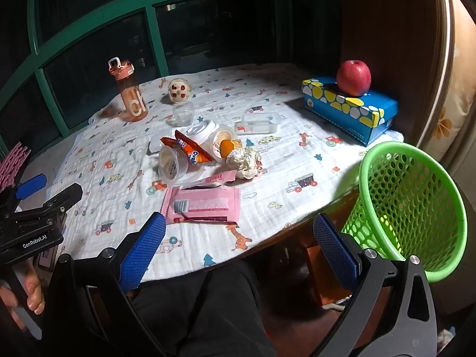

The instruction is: Collect trash

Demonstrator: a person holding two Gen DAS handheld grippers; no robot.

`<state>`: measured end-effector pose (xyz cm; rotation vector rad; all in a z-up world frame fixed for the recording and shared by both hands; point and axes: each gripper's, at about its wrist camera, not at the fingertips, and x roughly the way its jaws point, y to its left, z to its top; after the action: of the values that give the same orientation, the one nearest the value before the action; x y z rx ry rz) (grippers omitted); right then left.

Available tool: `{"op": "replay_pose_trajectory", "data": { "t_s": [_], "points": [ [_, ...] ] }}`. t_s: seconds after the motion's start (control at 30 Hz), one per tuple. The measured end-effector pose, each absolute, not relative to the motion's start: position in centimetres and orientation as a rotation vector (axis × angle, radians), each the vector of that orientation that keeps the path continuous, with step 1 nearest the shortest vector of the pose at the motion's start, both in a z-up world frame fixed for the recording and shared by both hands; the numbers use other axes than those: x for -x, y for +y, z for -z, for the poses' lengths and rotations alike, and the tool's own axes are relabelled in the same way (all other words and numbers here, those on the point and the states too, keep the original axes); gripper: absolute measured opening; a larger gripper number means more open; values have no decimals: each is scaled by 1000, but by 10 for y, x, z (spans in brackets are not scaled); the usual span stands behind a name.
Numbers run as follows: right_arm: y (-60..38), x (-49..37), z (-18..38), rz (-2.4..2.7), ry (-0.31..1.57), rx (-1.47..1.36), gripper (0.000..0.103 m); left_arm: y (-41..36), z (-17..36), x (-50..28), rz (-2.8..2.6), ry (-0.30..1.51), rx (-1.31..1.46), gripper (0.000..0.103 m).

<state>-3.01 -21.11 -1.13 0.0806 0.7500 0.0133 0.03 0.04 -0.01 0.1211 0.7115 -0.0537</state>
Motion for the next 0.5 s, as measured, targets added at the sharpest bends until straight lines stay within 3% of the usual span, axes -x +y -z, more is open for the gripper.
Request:
{"op": "replay_pose_trajectory", "data": {
  "t_s": [0.5],
  "points": [
    [-211, 30, 11, -14, 753, -82, 98, 0, 0, 0, 54, 713, -122, 96]
  ]
}}
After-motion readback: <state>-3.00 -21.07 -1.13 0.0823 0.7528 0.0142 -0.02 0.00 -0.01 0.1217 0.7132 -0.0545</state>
